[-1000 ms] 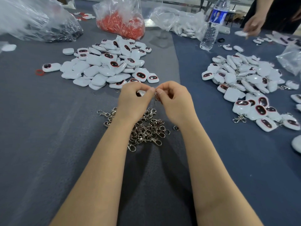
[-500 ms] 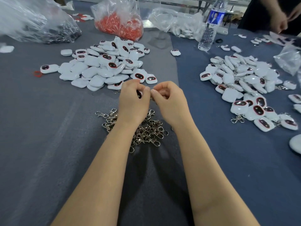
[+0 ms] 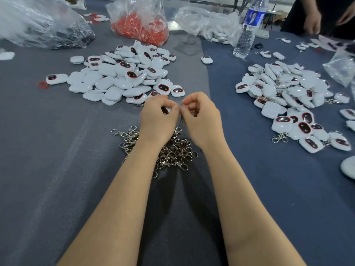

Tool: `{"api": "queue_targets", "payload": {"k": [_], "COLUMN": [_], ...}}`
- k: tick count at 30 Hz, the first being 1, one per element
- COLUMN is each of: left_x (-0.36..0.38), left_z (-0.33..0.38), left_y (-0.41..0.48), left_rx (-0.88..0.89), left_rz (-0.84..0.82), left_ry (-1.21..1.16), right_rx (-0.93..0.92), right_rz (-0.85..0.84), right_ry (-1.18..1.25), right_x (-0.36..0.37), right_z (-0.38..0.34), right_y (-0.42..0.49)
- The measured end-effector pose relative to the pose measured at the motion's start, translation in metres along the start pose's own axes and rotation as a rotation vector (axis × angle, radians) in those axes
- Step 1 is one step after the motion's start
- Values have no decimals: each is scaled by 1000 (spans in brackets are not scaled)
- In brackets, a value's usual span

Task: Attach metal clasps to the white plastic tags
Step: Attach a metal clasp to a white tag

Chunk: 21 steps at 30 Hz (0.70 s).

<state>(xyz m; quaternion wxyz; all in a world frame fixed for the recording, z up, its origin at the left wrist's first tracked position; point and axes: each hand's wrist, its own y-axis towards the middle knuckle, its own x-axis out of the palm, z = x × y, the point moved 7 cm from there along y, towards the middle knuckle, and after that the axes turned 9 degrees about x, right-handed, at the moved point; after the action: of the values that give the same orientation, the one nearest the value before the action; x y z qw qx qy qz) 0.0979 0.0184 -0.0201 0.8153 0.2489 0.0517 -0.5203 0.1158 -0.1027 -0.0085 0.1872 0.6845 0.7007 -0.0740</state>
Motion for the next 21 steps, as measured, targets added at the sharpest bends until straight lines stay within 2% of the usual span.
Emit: {"api": "queue_targets", "payload": {"k": [12,21], "left_x": [0,-2], "left_z": [12,16], "left_y": [-3,-2], "left_rx": [116,168], "left_rz": [-19,5], "left_ry": [159,153], "right_rx": [12,-4], "right_rz": [74,77], "right_ry": [44,42], "right_x": [-6,-7], "right_z": [1,-2], "right_y": [0,-1]}}
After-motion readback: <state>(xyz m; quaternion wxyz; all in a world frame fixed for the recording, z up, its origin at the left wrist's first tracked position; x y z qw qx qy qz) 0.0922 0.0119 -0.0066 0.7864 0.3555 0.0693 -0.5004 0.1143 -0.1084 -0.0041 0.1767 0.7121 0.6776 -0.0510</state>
